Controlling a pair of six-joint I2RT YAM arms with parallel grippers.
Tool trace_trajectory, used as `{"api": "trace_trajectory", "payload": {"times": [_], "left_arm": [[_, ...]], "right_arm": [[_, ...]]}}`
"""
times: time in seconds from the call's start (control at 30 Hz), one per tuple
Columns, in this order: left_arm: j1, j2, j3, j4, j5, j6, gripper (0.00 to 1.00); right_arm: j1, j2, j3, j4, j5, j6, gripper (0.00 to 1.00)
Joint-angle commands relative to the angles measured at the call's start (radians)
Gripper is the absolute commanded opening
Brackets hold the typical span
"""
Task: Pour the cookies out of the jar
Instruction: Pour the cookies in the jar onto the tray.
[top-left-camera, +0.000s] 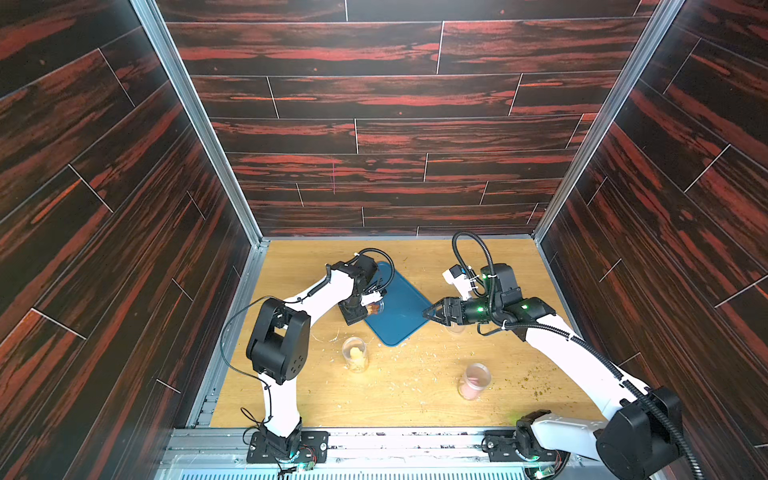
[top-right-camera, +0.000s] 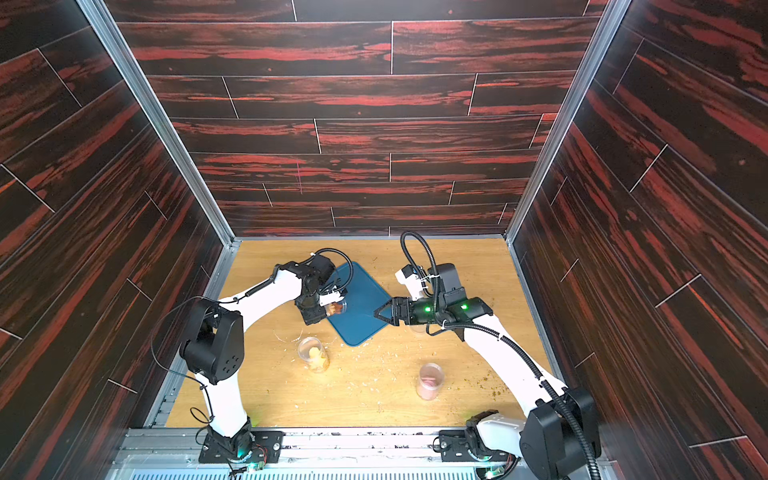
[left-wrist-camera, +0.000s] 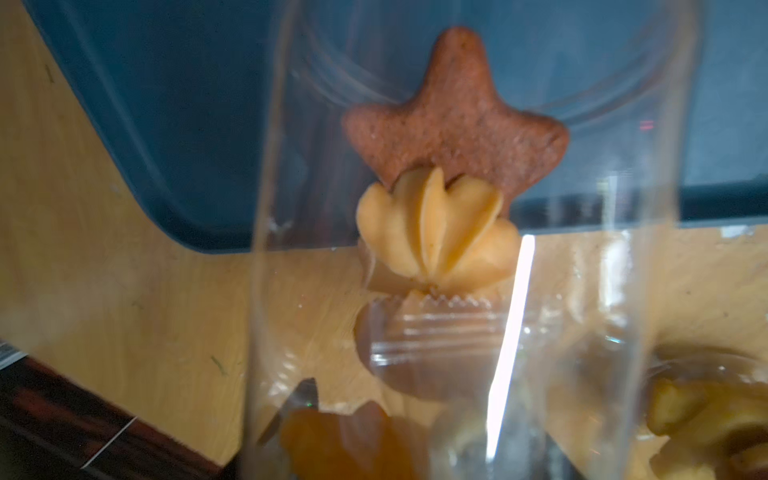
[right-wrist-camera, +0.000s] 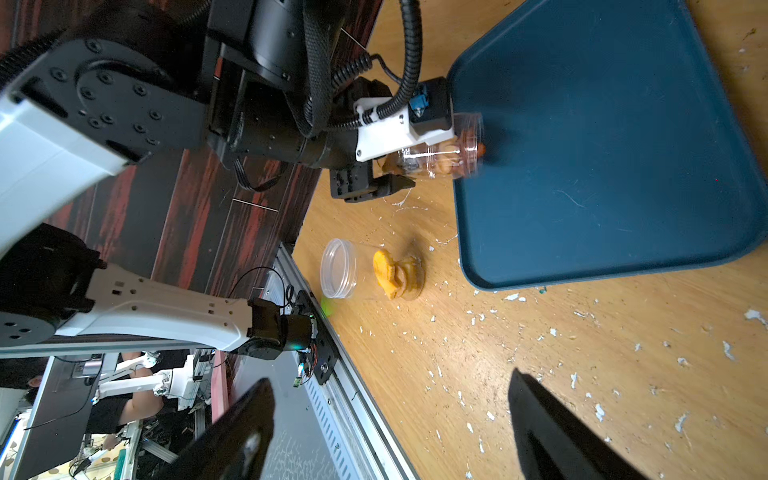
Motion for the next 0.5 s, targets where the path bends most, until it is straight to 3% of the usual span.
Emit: {"api": "trace_trajectory", "payload": {"times": [0.0,0.47], "left_arm": [[-0.013,-0.006,0.016,-0.031,-0.064,0.035,0.31],[-0.057,0.02,0.075,-0.035,-0.24,0.055,0.32]], "right_arm": [[0.004,-0.031,-0.011,0.006,-0.009,0.013,0.91],[0.005,-0.039,-0.027,0.019,-0.001,0.028,0.91]]}}
